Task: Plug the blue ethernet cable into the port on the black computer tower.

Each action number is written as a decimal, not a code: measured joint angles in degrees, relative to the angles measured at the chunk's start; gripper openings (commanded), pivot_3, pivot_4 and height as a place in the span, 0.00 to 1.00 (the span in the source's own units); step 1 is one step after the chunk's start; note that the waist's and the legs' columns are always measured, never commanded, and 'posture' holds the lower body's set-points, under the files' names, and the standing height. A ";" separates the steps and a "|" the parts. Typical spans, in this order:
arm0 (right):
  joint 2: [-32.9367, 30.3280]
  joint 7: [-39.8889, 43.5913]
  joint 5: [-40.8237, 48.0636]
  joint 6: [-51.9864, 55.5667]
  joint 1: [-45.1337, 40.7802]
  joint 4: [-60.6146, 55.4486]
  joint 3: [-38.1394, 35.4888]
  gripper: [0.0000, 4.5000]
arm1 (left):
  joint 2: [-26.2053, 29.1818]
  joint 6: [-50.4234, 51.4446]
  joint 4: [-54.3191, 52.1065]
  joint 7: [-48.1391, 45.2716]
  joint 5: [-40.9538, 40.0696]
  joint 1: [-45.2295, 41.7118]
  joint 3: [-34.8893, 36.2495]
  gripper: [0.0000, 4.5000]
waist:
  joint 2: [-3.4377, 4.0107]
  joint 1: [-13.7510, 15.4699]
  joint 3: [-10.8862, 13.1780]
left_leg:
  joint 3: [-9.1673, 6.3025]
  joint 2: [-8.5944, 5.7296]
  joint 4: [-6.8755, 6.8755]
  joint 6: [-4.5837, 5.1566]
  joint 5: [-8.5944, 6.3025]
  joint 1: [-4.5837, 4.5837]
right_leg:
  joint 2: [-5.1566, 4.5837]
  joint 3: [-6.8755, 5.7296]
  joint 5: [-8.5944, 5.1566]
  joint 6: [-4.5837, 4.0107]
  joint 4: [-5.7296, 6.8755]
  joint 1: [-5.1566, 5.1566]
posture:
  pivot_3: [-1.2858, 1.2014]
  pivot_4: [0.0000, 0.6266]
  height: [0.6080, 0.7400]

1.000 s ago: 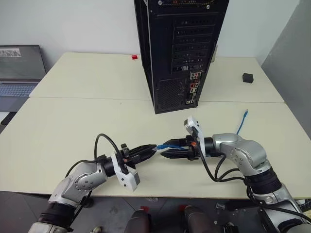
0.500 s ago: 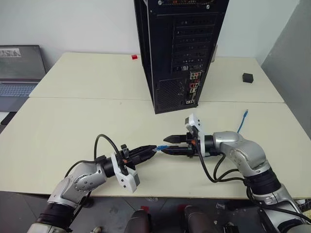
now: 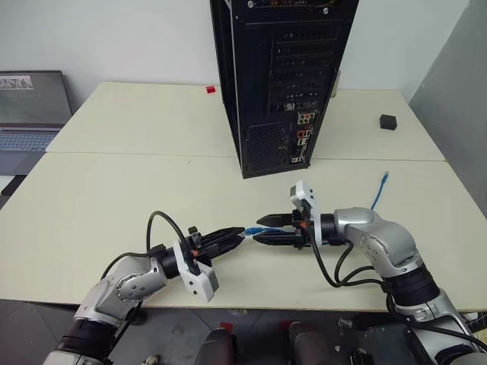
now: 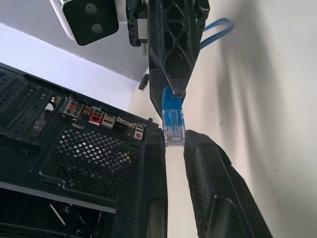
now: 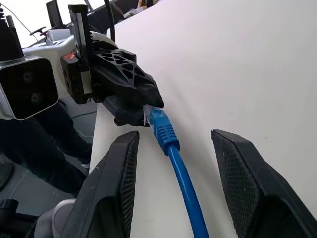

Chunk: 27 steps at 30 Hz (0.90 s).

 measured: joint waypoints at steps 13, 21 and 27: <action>2.48 -2.58 -6.60 -14.41 2.11 0.49 0.12 0.46 | 0.40 -0.18 0.00 0.52 1.11 0.51 0.00 0.06 | 0.01 -0.03 0.00 | -0.01 0.00 0.00 0.00 0.00 0.00 | 0.00 -0.02 0.00 0.00 0.01 0.00 | 0.52 0.24 1.00; 1.70 -2.33 -6.98 -18.69 6.02 -0.40 -0.41 0.46 | 1.04 -0.18 0.05 0.84 1.25 0.69 -0.02 0.06 | 0.02 0.02 0.00 | -0.02 -0.02 0.02 -0.01 0.01 0.00 | -0.01 -0.01 0.00 -0.01 0.02 0.01 | 0.52 0.24 1.00; -1.65 -0.97 -6.25 -16.31 6.35 -1.73 -0.68 0.46 | 1.10 -0.19 0.14 1.28 1.23 0.62 -0.02 0.06 | 0.02 0.02 0.00 | -0.02 -0.01 0.02 -0.01 0.01 0.00 | -0.01 -0.02 0.02 -0.03 0.03 0.01 | 0.52 0.24 1.00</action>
